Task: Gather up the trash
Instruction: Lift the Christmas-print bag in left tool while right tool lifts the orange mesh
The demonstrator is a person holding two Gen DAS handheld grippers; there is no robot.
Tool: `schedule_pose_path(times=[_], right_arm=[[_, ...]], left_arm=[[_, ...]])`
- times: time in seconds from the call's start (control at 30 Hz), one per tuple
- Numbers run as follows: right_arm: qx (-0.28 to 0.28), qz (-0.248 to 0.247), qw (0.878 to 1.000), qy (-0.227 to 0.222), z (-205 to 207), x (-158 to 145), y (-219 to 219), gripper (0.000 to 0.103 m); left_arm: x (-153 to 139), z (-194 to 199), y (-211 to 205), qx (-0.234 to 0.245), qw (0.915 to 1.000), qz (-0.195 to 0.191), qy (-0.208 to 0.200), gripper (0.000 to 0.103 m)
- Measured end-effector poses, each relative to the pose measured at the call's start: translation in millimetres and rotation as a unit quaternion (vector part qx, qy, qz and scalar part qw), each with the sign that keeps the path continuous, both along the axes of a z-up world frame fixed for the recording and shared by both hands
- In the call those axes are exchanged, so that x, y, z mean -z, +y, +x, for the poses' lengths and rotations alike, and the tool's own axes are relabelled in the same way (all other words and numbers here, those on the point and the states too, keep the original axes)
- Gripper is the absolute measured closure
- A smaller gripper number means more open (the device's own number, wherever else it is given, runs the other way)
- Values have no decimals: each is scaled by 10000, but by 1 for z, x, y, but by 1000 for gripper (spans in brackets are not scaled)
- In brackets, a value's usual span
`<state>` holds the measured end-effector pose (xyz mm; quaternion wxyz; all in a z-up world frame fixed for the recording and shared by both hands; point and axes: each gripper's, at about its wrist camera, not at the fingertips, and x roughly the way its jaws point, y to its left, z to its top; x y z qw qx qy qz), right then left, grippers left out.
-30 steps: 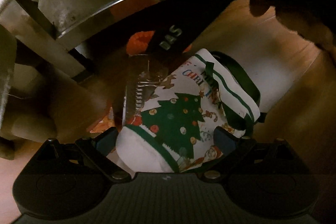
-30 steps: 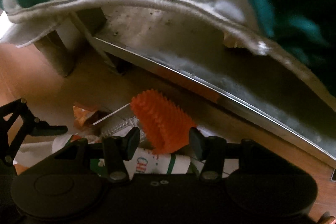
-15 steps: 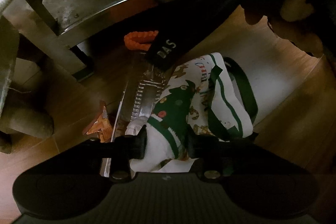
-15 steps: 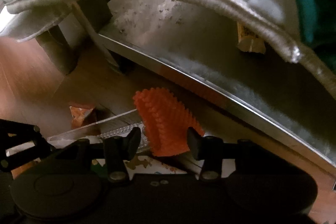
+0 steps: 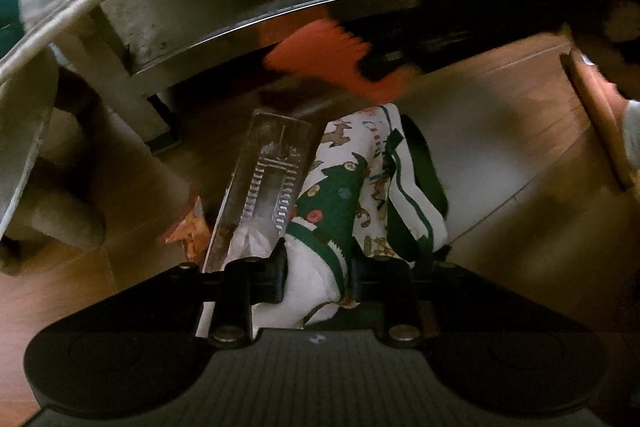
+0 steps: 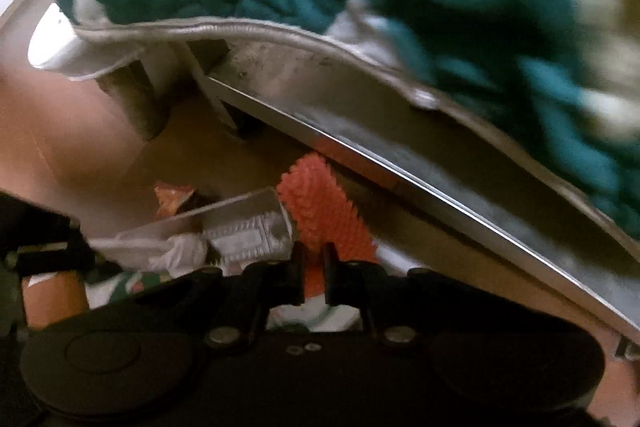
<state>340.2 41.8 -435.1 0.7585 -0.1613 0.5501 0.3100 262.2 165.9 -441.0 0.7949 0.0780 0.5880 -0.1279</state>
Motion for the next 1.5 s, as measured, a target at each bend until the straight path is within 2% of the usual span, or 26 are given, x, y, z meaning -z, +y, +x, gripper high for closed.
schedule_pose_path(times=[0.23, 0.4, 0.63, 0.8, 1.1, 1.23, 1.5], right_arm=[[295, 93, 9995, -12, -27, -59, -46, 95], [553, 192, 9982, -128, -51, -109, -73, 95], [770, 604, 9940, -491, -75, -197, -100, 95], [800, 984, 9881, -866, -97, -264, -114, 95], [716, 1652, 9701, -1629, -140, -377, -141, 95], [802, 1959, 9608, -1792, -156, -416, -157, 95], [705, 2257, 9334, -2697, -171, -499, -166, 95]], left_arm=[[-33, -3, 9, -219, 9996, -185, 83, 78], [-74, -3, 13, -291, 9995, -132, -7, 79], [-170, -11, 9, -388, 9973, -52, -613, 79], [-252, -22, 0, -512, 9911, 90, -1222, 79], [-384, -75, -28, -807, 9714, 69, -2233, 79], [-427, -98, -37, -1059, 9584, 57, -2651, 79], [-518, -123, -59, -1247, 9255, 294, -3565, 79]])
